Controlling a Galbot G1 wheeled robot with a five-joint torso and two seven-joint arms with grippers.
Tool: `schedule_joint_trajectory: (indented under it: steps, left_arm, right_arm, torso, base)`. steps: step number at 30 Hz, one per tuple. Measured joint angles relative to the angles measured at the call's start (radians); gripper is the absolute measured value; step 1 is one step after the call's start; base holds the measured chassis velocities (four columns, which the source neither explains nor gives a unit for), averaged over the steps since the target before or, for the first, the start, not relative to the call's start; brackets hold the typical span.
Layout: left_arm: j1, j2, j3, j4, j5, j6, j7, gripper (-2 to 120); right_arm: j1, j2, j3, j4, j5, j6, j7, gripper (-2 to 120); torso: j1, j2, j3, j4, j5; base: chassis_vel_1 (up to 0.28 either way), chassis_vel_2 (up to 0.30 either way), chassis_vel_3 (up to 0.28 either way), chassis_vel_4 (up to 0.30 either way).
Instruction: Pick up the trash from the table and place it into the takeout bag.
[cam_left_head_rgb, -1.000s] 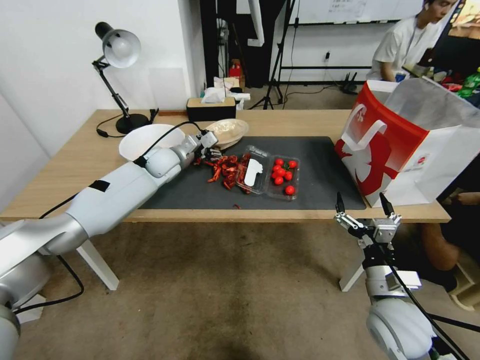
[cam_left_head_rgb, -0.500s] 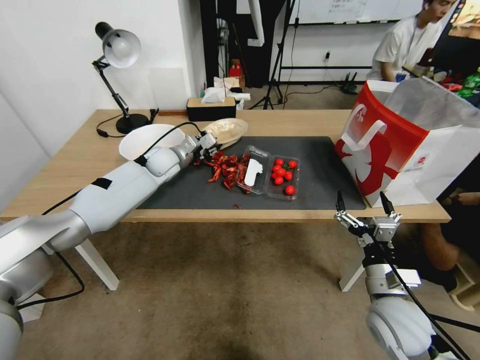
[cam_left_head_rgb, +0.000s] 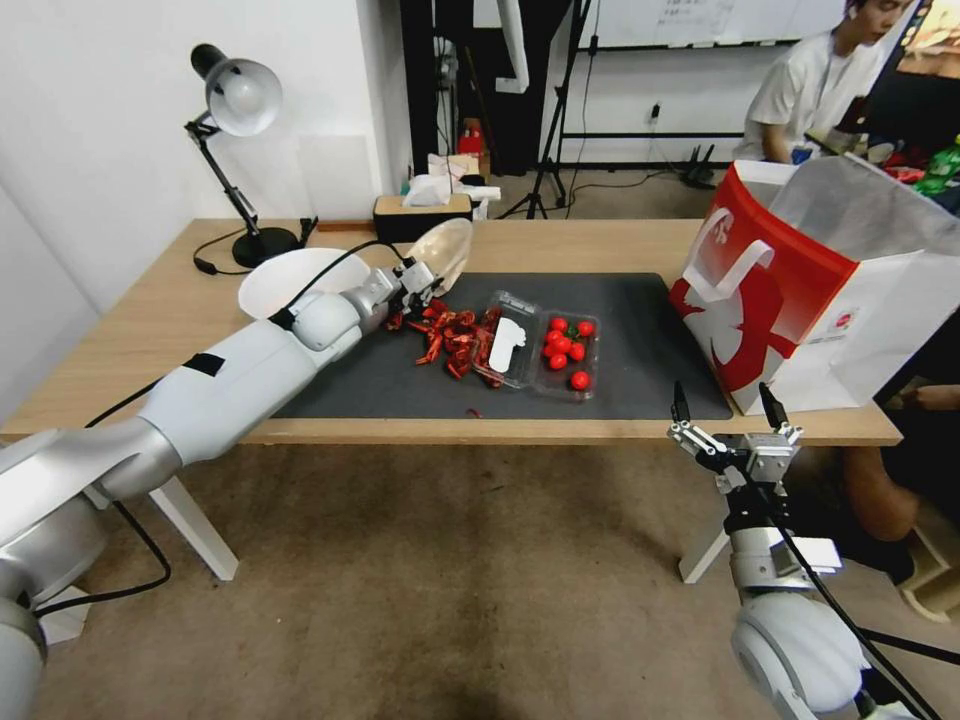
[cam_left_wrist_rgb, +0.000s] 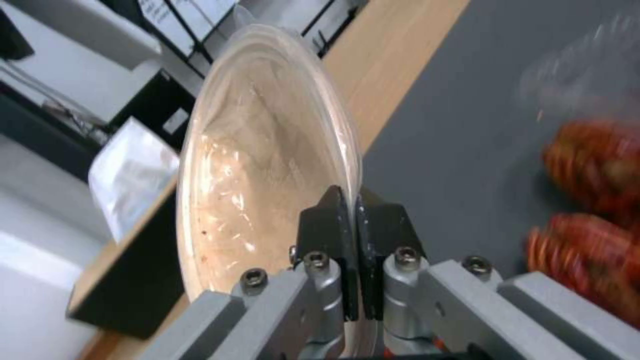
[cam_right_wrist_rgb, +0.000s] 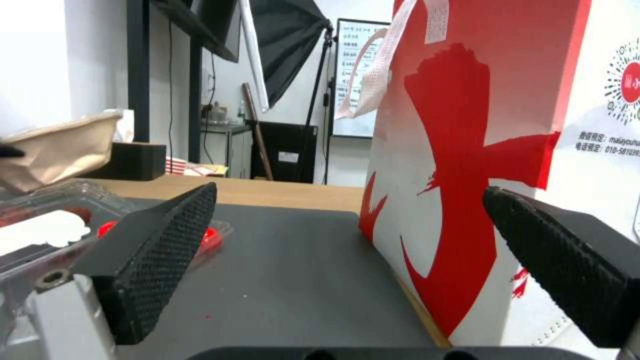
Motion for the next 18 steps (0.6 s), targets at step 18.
schedule_joint_trajectory:
  steps: [18]
  left_arm:
    - [-0.279,-0.241,0.130,-0.197,-0.237,0.003,-0.095,0]
  right_arm:
    - [-0.032,0.015,0.027,0.028,-0.003,0.001,0.004,100]
  torso:
    - [0.000,0.000,0.000,-0.0008,0.0007]
  base:
    - [0.000,0.000,0.000,0.000]
